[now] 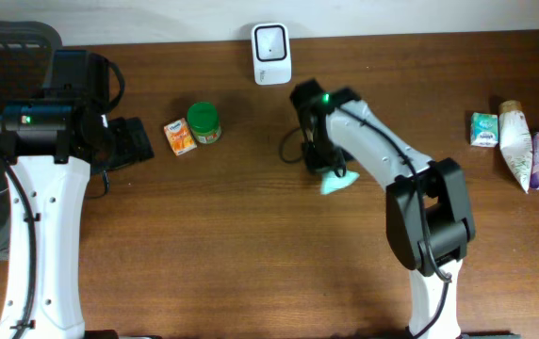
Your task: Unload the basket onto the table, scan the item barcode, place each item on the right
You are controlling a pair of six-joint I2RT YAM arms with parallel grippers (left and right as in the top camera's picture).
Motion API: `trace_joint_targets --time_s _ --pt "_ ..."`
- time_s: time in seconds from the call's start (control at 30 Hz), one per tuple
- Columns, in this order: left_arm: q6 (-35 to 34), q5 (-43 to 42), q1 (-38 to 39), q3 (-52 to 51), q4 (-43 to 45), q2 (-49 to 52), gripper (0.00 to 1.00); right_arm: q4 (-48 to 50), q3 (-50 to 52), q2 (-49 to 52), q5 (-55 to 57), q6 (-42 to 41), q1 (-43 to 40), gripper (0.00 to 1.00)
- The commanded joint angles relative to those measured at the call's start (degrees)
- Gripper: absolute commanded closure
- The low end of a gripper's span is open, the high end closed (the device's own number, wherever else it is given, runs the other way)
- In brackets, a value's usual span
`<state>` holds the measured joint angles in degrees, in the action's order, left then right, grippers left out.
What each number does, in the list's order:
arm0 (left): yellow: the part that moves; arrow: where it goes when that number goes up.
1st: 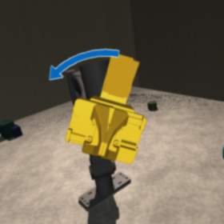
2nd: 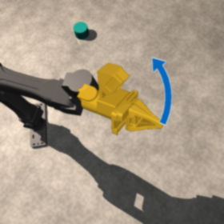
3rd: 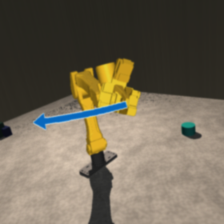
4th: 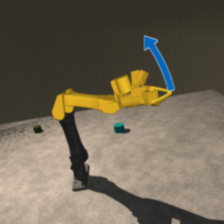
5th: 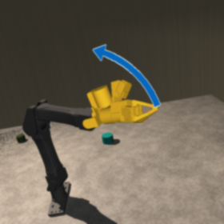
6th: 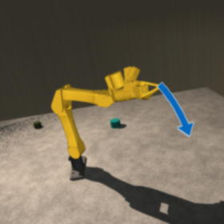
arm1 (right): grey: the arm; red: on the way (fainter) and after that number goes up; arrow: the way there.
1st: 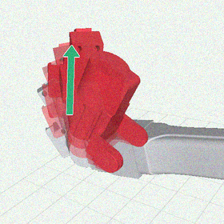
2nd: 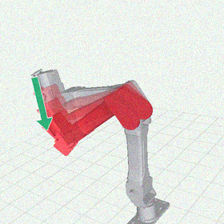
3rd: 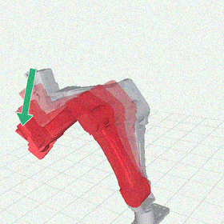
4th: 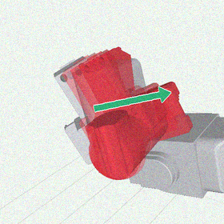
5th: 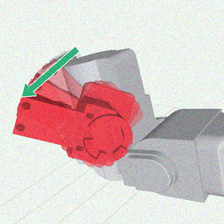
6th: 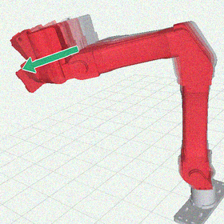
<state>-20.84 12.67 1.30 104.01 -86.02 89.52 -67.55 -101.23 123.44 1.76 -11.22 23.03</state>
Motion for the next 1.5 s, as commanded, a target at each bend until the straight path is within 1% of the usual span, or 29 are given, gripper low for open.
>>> trace_joint_targets --time_s 0.0,0.07,0.17,0.2,0.23,0.27,0.3,0.37,0.4,0.43,0.47,0.57,0.63,0.67,0.7,0.77,0.87,0.9,0.93,0.97,1.03,1.17,1.2,1.23,1.27,1.3,1.33,1.37,1.47 --pt "-0.57 0.04 -0.35 0.20 0.04 -0.39 0.01 -0.61 -4.79 -0.85 -31.12 8.22 -3.78 0.96" --pt "-0.57 0.04 -0.35 0.20 0.04 -0.39 0.01 0.76 -0.35 -0.13 -43.65 13.20 -5.92 0.96" --pt "-0.59 0.04 -0.35 0.20 0.04 -0.39 0.01 11.74 12.74 -0.11 -57.16 12.79 -9.51 0.95" --pt "-0.57 0.04 -0.35 0.20 0.04 -0.39 0.01 15.34 16.59 -0.13 -57.27 9.66 -11.93 0.92" --pt "-0.59 0.04 -0.35 0.20 0.04 -0.39 0.01 17.29 19.58 -0.11 -56.13 9.25 -15.10 0.85" --pt "-0.59 0.04 -0.35 0.20 0.04 -0.39 0.01 17.35 20.46 -0.11 -53.07 9.25 -17.35 0.70" --pt "-0.59 0.04 -0.35 0.20 0.04 -0.39 0.01 16.33 20.35 -0.20 -48.85 9.25 -20.65 0.65" --pt "-0.57 0.04 -0.35 0.20 0.04 -0.39 0.01 11.52 16.35 -0.31 -47.98 9.55 -26.71 0.53" --pt "-0.59 0.04 -0.35 0.20 0.04 -0.39 0.01 8.33 13.29 -0.31 -47.91 11.45 -28.46 0.52" --pt "-0.57 0.07 -0.35 0.20 0.04 -0.39 0.01 3.17 8.15 -0.31 -44.17 12.76 -30.01 0.48" --pt "-0.57 0.04 -0.35 0.20 0.04 -0.39 0.01 -1.22 3.54 -0.31 -37.42 12.76 -30.27 0.47" --pt "-0.59 0.04 -0.35 0.20 0.04 -0.39 0.01 -8.85 -2.84 -0.35 -34.51 15.58 -27.87 0.47" --pt "-0.57 0.04 -0.35 0.20 0.04 -0.39 0.01 -9.22 -3.89 -0.39 -31.12 15.69 -22.43 0.46" --pt "-0.57 0.04 -0.35 0.20 0.04 -0.39 0.01 -9.14 -3.89 -0.37 -31.01 15.67 -20.98 0.44" --pt "-0.57 0.04 -0.35 0.20 0.07 -0.39 0.01 -9.20 -3.82 -0.37 -30.97 15.47 -19.37 0.32" --pt "-0.59 0.07 -0.35 0.20 0.07 -0.39 0.01 -8.83 -1.73 -0.28 -30.64 15.43 -19.02 0.01" --pt "-0.57 0.04 -0.35 0.20 0.04 -0.39 0.01 -3.50 5.14 -0.28 -32.87 15.30 -18.86 0.01" --pt "-0.57 0.04 -0.35 0.20 0.04 -0.39 0.01 -0.37 7.74 -0.28 -34.69 15.30 -18.86 0.01" --pt "-0.57 0.04 -0.35 0.20 0.04 -0.39 0.01 5.79 12.46 -0.28 -40.11 15.28 -18.86 0.01" --pt "-0.57 0.04 -0.35 0.20 0.04 -0.39 0.01 8.50 14.56 -0.28 -42.03 15.26 -18.84 0.02" --pt "-0.57 0.04 -0.35 0.20 0.04 -0.39 0.01 13.77 19.10 -0.28 -44.19 14.93 -18.34 0.18" --pt "-0.59 0.04 -0.35 0.20 0.04 -0.39 0.01 19.56 20.83 -0.28 -41.35 8.76 -16.28 0.39" --pt "-0.59 0.04 -0.35 0.20 0.04 -0.39 0.01 20.83 20.83 -0.28 -41.38 8.79 -15.76 0.50" --pt "-0.57 0.04 -0.35 0.20 0.04 -0.39 0.01 21.44 20.81 -0.28 -41.38 8.79 -15.37 0.74" --pt "-0.57 0.07 -0.35 0.20 0.04 -0.39 0.01 21.35 20.74 -0.28 -41.40 8.79 -15.39 0.85" --pt "-0.59 0.04 -0.35 0.20 0.07 -0.39 0.01 20.72 20.17 -0.28 -41.38 8.76 -15.56 0.92" --pt "-0.59 0.04 -0.35 0.20 0.04 -0.39 0.01 17.77 17.57 -0.31 -40.94 8.79 -15.58 0.96" --pt "-0.57 0.04 -0.35 0.20 0.04 -0.39 0.01 13.77 14.03 -0.39 -38.51 8.81 -15.47 0.96" --pt "-0.59 0.04 -0.35 0.20 0.04 -0.39 0.01 0.02 0.44 -0.42 -20.76 7.74 -13.29 0.96"
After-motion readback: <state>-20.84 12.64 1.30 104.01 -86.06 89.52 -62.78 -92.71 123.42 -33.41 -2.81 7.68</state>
